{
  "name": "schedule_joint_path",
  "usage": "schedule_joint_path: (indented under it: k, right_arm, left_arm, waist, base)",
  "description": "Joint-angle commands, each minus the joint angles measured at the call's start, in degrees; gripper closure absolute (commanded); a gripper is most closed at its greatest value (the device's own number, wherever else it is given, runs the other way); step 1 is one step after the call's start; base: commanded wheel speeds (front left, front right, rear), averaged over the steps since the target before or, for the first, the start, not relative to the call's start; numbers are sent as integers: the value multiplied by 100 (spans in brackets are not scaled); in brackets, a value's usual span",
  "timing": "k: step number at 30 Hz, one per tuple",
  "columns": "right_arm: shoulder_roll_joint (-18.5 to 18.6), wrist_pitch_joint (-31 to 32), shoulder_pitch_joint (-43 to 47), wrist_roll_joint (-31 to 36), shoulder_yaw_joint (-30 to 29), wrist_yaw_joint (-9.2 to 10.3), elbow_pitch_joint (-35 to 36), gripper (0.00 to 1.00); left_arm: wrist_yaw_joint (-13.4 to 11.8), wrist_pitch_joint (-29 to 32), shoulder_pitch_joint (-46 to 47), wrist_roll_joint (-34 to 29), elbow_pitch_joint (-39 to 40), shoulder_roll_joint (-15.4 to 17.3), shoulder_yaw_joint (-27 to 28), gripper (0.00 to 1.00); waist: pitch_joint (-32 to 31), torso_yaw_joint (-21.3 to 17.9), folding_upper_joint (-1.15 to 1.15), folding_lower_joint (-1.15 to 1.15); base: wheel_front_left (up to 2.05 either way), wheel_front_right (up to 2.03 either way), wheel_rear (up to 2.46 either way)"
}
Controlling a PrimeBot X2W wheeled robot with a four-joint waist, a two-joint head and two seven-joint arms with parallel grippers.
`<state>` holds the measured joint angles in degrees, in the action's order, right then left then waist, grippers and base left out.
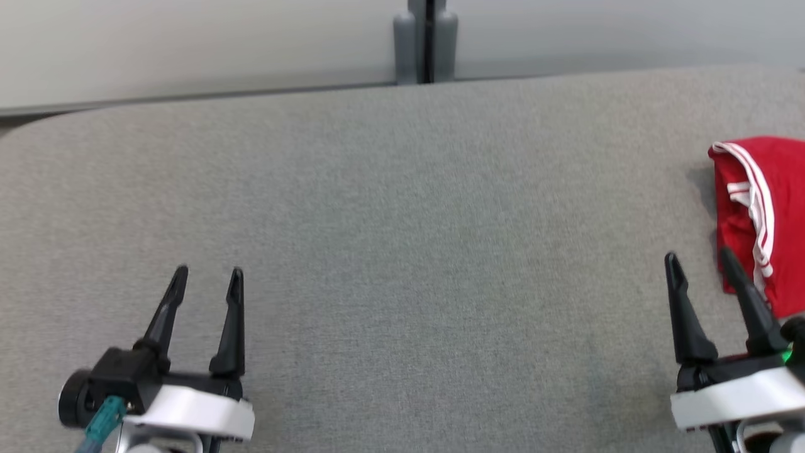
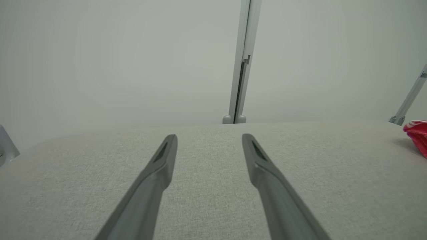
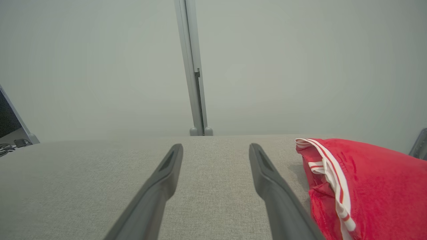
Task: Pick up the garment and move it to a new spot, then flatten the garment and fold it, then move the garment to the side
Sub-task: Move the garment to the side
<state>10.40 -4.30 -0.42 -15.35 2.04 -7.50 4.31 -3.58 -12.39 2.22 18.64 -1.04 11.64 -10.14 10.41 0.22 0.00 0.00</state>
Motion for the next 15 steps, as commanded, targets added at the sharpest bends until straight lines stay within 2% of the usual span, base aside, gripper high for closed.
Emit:
schedule_joint_path:
  k: [1,15]
  right_arm:
    - [-16,46,140,17,-22,2,56,0]
    - [-196,505,1083,182,-236,2,538,0]
  left_arm:
    - [8,-35,-123,26,-41,32,22,0]
    - [-123,60,-851,101,-138,173,44,0]
  waist:
    - [-339,187,0,0]
    - [-1137,207,0,0]
  base:
    - [0,0,0]
    - [0,0,0]
